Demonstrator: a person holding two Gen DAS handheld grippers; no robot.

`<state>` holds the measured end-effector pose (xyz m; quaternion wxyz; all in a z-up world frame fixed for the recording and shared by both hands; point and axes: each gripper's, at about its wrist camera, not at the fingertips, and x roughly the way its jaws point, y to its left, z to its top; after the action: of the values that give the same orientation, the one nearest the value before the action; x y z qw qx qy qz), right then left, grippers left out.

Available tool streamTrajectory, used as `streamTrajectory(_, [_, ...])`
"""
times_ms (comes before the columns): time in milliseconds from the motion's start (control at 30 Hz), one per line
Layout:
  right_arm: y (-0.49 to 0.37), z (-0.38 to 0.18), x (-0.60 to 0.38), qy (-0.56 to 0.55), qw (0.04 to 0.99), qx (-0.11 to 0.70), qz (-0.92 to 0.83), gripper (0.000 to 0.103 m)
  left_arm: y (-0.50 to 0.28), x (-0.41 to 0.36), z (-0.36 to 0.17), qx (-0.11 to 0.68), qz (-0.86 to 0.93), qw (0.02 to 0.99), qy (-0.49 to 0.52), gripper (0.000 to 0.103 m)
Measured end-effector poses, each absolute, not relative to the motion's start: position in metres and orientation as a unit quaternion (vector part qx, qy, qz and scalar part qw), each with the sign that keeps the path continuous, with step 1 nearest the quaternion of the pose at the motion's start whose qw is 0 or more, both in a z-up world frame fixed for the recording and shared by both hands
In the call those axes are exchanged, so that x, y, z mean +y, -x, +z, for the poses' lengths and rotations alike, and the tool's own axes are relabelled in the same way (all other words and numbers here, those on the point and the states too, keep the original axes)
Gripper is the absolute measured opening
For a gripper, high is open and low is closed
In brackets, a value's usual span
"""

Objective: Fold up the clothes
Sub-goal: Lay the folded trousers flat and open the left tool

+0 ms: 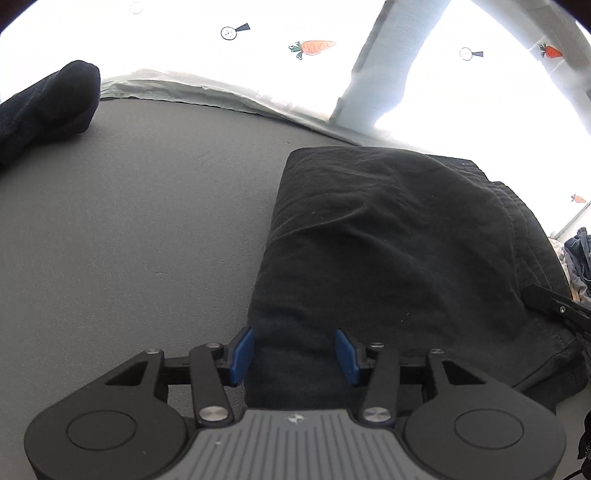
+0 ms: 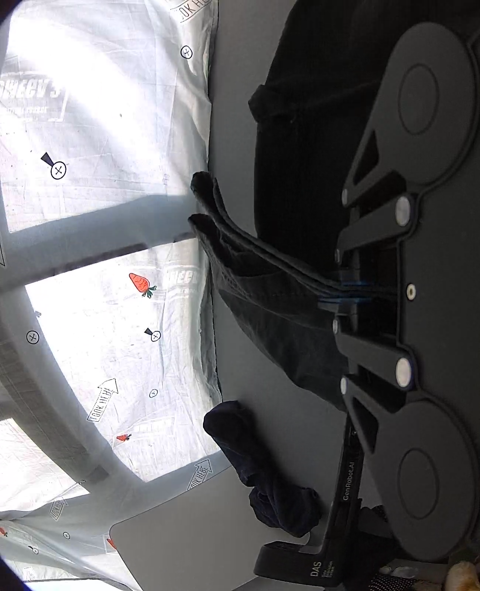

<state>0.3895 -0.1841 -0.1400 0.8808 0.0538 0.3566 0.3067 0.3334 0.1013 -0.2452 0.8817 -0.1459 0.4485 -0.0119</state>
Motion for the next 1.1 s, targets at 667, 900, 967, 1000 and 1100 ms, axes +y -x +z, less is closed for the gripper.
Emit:
streamTrajectory(667, [-0.372,-0.193,-0.228,-0.083,0.878,0.434,0.182,0.059,-0.325,0.068,-0.272,0.466,0.028,0.883,0.047,0.103])
streamTrajectory(900, [-0.339,-0.181,-0.289,-0.047,0.913,0.401,0.064,0.089,-0.313,0.054,-0.238,0.410,0.070,0.909,-0.012,0.103])
streamTrajectory(967, [-0.334,-0.181,-0.310,-0.044,0.919,0.392,0.025,0.089,-0.315,0.050,-0.229,0.395,0.078,0.915,-0.012,0.103])
streamTrajectory(1000, [-0.331,-0.183,-0.324,-0.047,0.921,0.388,0.004,0.091,-0.317,0.047,-0.226,0.391,0.078,0.917,-0.008,0.103])
streamTrajectory(1100, [-0.325,-0.191,-0.366,-0.083,0.921,0.377,-0.053,0.099,-0.324,0.032,-0.221,0.386,0.064,0.920,-0.001,0.103])
